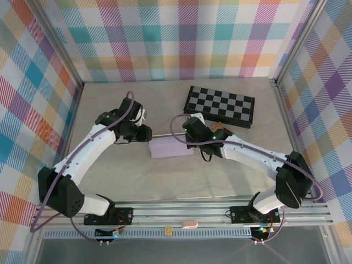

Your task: Fold the paper box

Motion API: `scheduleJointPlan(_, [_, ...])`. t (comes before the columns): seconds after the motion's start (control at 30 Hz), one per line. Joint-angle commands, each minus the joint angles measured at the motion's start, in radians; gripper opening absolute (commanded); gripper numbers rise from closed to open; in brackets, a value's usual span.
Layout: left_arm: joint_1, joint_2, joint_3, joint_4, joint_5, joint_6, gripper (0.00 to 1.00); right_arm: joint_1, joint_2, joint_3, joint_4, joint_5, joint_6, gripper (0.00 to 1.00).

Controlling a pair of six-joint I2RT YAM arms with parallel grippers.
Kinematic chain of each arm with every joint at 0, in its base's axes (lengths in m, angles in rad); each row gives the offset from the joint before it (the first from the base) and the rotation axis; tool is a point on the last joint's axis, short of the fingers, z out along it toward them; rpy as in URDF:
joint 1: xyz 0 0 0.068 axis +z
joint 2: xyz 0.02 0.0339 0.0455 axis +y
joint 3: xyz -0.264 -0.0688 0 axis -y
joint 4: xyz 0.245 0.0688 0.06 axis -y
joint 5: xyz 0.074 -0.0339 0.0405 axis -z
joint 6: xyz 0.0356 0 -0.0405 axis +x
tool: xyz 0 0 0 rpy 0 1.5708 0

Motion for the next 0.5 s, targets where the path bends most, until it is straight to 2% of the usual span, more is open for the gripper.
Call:
scheduleJointPlan(0.0, [-0.012,0.022,0.062,-0.052,-0.022,0.13,0.41,0.01,0.023,-0.024,-0.082,-0.026,0.015,0.0])
scheduleJointPlan(0.27, [-0.05,0.106,0.108,-0.069,-0.067,0.192,0.39,0.01,0.021,-0.026,-0.084,-0.024,0.018,0.0])
scheduleJointPlan(0.47, [-0.062,0.102,0.093,-0.068,-0.078,0.208,0.38,0.01,0.021,-0.026,-0.086,-0.022,0.018,0.0])
